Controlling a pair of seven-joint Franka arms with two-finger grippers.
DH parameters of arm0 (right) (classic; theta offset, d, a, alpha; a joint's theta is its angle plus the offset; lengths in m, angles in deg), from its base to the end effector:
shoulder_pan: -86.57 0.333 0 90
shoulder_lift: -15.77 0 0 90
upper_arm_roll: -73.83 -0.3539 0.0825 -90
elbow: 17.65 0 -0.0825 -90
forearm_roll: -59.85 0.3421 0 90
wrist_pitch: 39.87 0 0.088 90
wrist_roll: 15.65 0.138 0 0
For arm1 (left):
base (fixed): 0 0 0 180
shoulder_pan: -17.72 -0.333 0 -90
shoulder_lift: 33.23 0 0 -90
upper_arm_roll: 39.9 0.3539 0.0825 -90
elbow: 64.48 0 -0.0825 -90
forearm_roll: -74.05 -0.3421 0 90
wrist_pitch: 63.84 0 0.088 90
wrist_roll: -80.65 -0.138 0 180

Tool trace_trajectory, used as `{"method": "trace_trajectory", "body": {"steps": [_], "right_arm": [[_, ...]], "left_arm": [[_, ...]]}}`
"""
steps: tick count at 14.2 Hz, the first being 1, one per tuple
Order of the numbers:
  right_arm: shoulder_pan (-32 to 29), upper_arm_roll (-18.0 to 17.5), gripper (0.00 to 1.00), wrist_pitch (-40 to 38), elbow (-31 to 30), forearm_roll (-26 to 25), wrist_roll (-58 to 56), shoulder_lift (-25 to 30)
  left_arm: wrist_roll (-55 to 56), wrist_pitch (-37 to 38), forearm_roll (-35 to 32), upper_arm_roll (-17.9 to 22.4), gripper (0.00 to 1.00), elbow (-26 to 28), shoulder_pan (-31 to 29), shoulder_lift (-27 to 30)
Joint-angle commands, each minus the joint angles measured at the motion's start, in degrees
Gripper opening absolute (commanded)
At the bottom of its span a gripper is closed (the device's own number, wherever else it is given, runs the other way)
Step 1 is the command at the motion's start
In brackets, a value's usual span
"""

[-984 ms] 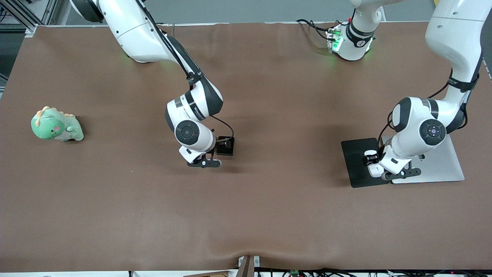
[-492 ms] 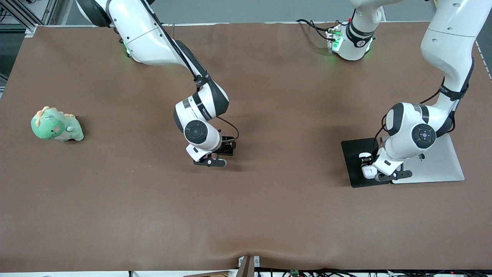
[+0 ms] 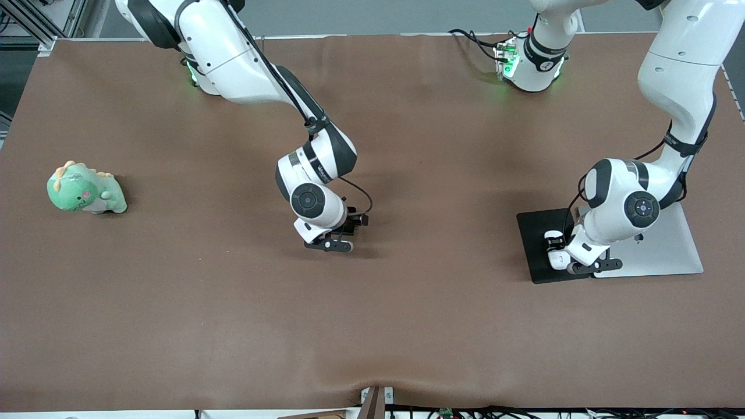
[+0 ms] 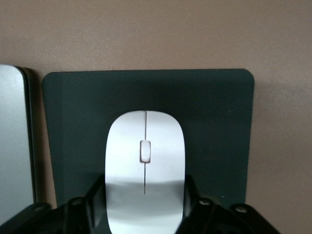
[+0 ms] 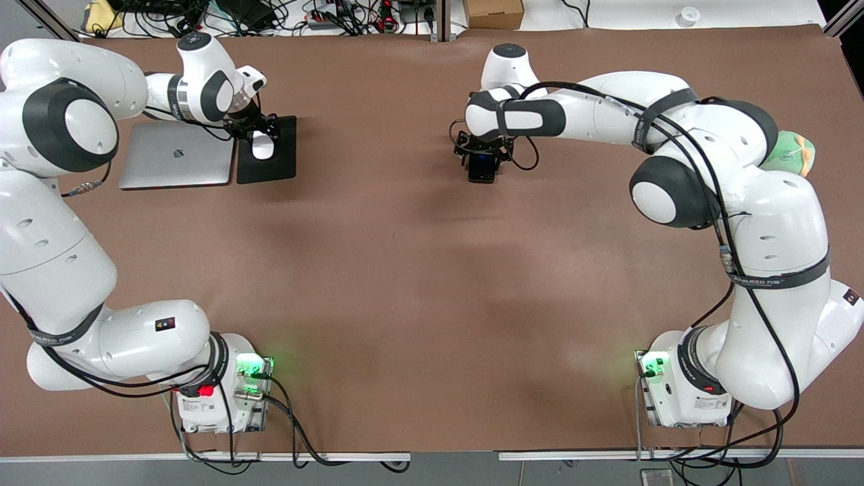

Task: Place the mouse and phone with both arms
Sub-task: 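Release the mouse on the pad while the right gripper grasps the phone, then lift the phone with the right gripper while the left gripper withdraws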

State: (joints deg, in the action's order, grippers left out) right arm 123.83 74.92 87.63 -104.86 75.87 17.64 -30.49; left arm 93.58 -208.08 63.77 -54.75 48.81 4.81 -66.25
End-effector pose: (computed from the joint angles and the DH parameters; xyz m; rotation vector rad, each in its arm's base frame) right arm 0.5485 0.4228 0.1976 -3.0162 0.1916 0.2995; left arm 0.6055 -0.0110 0.2151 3.1036 0.1312 -0.0221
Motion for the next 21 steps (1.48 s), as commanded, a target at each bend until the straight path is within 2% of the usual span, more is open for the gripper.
{"method": "trace_trajectory", "body": {"steps": [1, 2, 3, 4, 5, 6, 9, 11, 13, 17, 21], "right_arm": [[0.6, 0.4, 1.00, -0.1, 2.0, 0.0, 0.6, -1.2], [0.6, 0.4, 1.00, -0.2, 2.1, -1.4, 0.7, -1.2], [0.6, 0.4, 0.86, -0.3, 2.1, -3.2, 0.6, -1.2], [0.5, 0.4, 0.39, -0.8, 2.2, -3.9, 0.6, -1.1], [-0.3, 0.3, 0.06, -1.6, 2.4, -3.1, 0.8, -1.0], [-0.3, 0.3, 0.00, -3.8, 2.9, -3.1, 0.8, -0.9], [-0.5, 0.4, 0.00, -11.7, 7.4, -3.0, 1.3, -0.8], [-1.7, 0.7, 0.00, -16.5, 7.6, -2.9, 2.0, 0.8], [-2.7, 0.8, 0.00, -17.4, 6.9, -3.4, 1.8, 2.4], [-6.0, 0.8, 0.00, -17.4, -0.3, -3.5, 0.6, 9.6], [-10.4, 0.8, 0.00, -17.6, -7.6, -3.6, -5.8, 16.2]], "left_arm": [[-0.4, -0.8, -1.8, -0.7, 1.00, 0.2, -0.6, 0.8], [-0.3, -0.6, -1.8, -0.8, 1.00, 0.1, -0.5, 1.5], [-0.1, -0.4, -1.7, -0.9, 1.00, -0.2, -0.3, 2.7], [-0.1, 0.4, -1.8, -1.1, 1.00, -0.3, -0.1, 4.3], [0.0, 1.7, -1.8, -2.1, 1.00, -0.6, -0.1, 6.0], [0.1, 3.7, -1.7, -2.8, 1.00, -1.4, -0.1, 7.8], [-0.2, 12.8, -1.7, -4.2, 1.00, -6.4, -0.4, 11.6], [-0.7, 21.8, -1.5, -4.4, 1.00, -11.9, -0.4, 12.5], [-1.1, 31.2, -1.1, -5.8, 1.00, -18.5, -0.4, 12.7], [-0.9, 47.7, -1.0, -8.8, 1.00, -30.0, -0.4, 13.1], [-1.2, 52.2, -0.5, -9.8, 1.00, -30.4, -0.4, 19.1]]}}
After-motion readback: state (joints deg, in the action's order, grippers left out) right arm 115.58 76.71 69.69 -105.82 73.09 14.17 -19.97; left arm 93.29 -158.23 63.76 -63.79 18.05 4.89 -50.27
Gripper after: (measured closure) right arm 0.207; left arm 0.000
